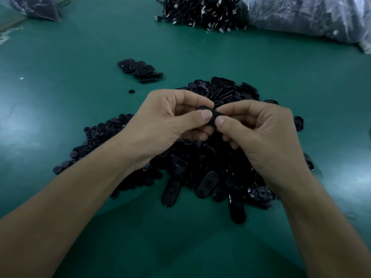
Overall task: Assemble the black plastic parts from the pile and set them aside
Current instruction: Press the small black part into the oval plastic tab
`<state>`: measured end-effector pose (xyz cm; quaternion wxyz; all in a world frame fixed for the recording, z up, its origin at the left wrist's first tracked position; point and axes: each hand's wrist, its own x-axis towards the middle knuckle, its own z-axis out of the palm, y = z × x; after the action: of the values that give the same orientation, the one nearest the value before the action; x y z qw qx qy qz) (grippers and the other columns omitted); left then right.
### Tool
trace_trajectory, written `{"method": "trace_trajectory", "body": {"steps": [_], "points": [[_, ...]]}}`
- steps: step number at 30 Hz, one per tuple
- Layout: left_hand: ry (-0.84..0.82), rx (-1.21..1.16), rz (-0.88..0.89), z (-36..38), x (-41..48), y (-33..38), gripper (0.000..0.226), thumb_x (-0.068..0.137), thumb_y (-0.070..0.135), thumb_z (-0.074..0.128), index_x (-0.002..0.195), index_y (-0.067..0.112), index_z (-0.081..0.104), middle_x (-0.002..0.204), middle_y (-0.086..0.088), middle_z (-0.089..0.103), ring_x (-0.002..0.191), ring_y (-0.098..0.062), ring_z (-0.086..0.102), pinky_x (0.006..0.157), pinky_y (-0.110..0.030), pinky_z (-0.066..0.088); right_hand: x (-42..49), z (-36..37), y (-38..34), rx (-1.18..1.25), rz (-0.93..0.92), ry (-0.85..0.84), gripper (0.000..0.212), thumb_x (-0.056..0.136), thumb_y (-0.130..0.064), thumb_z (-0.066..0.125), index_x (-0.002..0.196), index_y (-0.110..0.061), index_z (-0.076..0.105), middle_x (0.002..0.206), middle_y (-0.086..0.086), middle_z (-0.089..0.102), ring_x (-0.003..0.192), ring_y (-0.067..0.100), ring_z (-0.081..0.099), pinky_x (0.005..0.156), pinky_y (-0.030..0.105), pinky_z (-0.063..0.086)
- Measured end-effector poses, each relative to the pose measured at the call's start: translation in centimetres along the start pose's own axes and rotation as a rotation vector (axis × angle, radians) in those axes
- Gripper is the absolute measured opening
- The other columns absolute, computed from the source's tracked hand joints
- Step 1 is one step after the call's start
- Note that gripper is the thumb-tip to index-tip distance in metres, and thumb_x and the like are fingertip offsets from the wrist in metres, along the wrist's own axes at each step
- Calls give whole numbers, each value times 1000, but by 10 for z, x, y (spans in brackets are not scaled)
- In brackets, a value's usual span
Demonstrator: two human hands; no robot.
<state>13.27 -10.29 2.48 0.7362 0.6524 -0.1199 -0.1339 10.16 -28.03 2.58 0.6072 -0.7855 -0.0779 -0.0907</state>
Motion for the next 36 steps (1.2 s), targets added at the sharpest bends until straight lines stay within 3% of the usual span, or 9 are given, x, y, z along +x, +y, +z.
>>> {"method": "trace_trajectory", "body": {"steps": [8, 13, 19, 26, 36], "points": [[29, -11, 26, 3, -2, -1, 27, 72, 16, 74, 97, 7, 68, 76, -8, 74, 68, -17, 73, 63, -22, 59, 0, -1, -1, 82, 17, -36, 9, 83, -6, 78, 88, -13, 75, 69, -6, 74, 59, -1, 66, 57, 8, 47], [16, -23, 17, 1, -2, 2, 24, 72, 16, 73, 93, 7, 68, 77, -8, 75, 69, -16, 73, 63, -22, 59, 0, -3, -2, 73, 15, -46, 9, 84, -9, 78, 89, -16, 76, 71, -4, 75, 61, 1, 66, 57, 11, 49], [23, -5, 11, 3, -1, 0, 11, 83, 5, 70, 94, 7, 69, 77, -8, 75, 68, -15, 72, 63, -21, 58, -1, 0, -1, 36, 13, -19, 11, 86, -8, 75, 86, -19, 75, 68, -8, 73, 60, 0, 64, 57, 11, 48], [70, 15, 22, 7, -2, -4, 11, 84, 3, 72, 95, 8, 71, 77, -9, 76, 68, -16, 74, 63, -21, 59, -1, 1, -1, 28, 14, 2, 11, 85, -4, 75, 84, -15, 74, 63, -11, 71, 57, -2, 65, 56, 9, 46], [20, 36, 7, -2, -1, 0, 23, 68, 14, 77, 89, 8, 72, 76, -13, 76, 69, -19, 75, 62, -22, 59, -1, 0, -1, 31, 9, -46, 10, 85, -5, 76, 89, -15, 75, 67, -11, 73, 59, -3, 65, 58, 7, 47]]}}
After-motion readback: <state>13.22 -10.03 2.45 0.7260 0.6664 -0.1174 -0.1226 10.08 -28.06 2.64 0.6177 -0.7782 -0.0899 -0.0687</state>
